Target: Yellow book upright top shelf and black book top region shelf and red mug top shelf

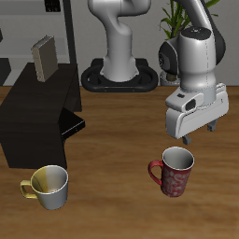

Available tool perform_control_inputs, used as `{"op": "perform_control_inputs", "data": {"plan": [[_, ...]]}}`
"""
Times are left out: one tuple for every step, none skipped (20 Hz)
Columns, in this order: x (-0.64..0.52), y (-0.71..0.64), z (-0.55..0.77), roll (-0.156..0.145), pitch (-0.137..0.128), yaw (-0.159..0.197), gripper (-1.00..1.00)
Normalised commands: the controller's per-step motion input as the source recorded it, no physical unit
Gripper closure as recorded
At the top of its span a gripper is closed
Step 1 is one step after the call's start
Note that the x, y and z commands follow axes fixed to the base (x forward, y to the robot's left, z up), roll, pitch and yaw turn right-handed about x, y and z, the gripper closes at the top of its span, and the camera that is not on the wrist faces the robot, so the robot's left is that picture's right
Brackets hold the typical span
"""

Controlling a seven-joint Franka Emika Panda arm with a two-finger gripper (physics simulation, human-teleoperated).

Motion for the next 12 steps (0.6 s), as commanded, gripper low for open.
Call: {"op": "perform_control_inputs", "data": {"plan": [[0.12, -0.05, -0.21, -0.036, -0.015, 0.009, -1.0], [0.03, 0.02, -0.19, -0.036, 0.053, 0.018, -1.0], [0.05, 0.04, -0.12, -0.026, 0.009, 0.083, -1.0], [0.03, 0.01, -0.04, 0.014, -0.017, -0.002, -1.0], [0.13, -0.01, -0.21, -0.076, 0.028, 0.068, -1.0], [0.04, 0.02, -0.13, -0.031, 0.022, 0.006, -1.0], [-0.06, 0.0, -0.11, 0.071, -0.008, -0.068, -1.0], [0.16, -0.03, -0.33, -0.073, 0.075, 0.013, -1.0], [-0.05, -0.03, -0.3, -0.042, 0.045, -0.02, -1.0], [-0.08, 0.09, -0.22, 0.039, 0.014, 0.002, -1.0], [0.05, 0.06, -0.42, 0.014, 0.041, 0.028, -1.0], [0.07, -0.05, -0.37, -0.017, 0.09, -0.071, -1.0]]}}
